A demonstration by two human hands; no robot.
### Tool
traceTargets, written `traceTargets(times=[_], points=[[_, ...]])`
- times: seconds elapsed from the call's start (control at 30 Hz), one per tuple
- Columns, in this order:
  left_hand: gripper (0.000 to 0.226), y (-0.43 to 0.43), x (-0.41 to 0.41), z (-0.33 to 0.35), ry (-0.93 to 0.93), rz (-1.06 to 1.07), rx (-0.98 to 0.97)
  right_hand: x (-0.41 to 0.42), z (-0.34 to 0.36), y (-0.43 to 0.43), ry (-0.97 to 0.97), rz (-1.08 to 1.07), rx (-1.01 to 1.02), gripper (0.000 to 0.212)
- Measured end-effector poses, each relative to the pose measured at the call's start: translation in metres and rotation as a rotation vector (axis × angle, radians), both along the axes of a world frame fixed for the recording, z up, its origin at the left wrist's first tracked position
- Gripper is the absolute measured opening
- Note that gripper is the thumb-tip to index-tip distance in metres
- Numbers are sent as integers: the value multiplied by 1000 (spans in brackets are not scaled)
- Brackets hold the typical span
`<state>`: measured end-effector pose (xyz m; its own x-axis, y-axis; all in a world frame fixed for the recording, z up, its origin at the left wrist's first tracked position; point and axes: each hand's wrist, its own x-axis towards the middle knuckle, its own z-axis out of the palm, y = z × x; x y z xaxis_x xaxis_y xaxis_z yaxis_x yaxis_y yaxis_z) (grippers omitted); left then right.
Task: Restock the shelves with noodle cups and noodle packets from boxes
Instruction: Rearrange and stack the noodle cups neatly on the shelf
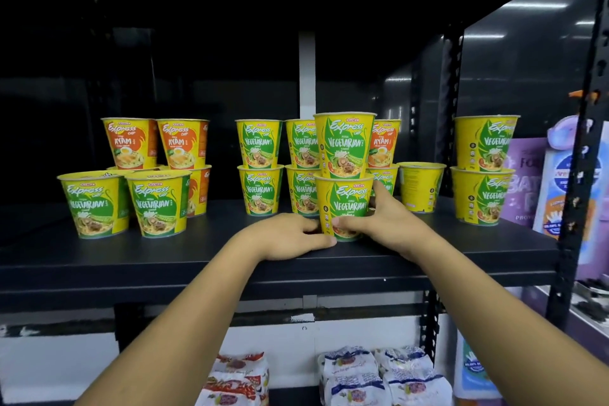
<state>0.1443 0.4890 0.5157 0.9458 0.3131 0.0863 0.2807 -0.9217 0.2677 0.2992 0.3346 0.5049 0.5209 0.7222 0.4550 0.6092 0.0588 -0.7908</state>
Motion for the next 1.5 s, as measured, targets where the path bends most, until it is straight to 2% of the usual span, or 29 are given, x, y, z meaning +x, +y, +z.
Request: traceTargets(times=[0.07, 0.13, 0.17, 0.2, 0.3, 0.47, 0.6, 0.73, 1.0, 1.27, 1.5], points=[[72, 5, -2, -2, -110, 1, -97, 0, 0, 0, 3, 1, 8, 78], [109, 12, -4, -3, -169, -15, -220, 1, -1, 1, -1, -7, 19, 79], [122, 15, -3, -2, -199, -30, -286, 2, -2, 1, -10, -14, 25, 79], [127, 14, -3, 1, -235, -46, -340, 2, -1, 1, -18, -21, 28, 79], [117, 4, -1, 15, -364, -78, -439, 3, -2, 2, -12, -15, 30, 79], [110, -9, 13, 40, -545, -55, -372, 5, -2, 2, -13, -3, 30, 84], [81, -18, 27, 59, -723, 24, -345, 6, -2, 1, -7, -2, 17, 89], [73, -26, 37, 70, -794, 19, -391, 3, 0, -1, -5, -4, 19, 85], [78, -30, 38, 74, -859, 71, -440, 3, 0, -2, 8, 4, 23, 84], [87, -24, 18, 75, -1062, 84, -480, 2, 0, -3, 5, 5, 14, 86], [79, -2, -11, 62, -1172, 86, -503, -1, 2, -6, 16, 16, 7, 83]])
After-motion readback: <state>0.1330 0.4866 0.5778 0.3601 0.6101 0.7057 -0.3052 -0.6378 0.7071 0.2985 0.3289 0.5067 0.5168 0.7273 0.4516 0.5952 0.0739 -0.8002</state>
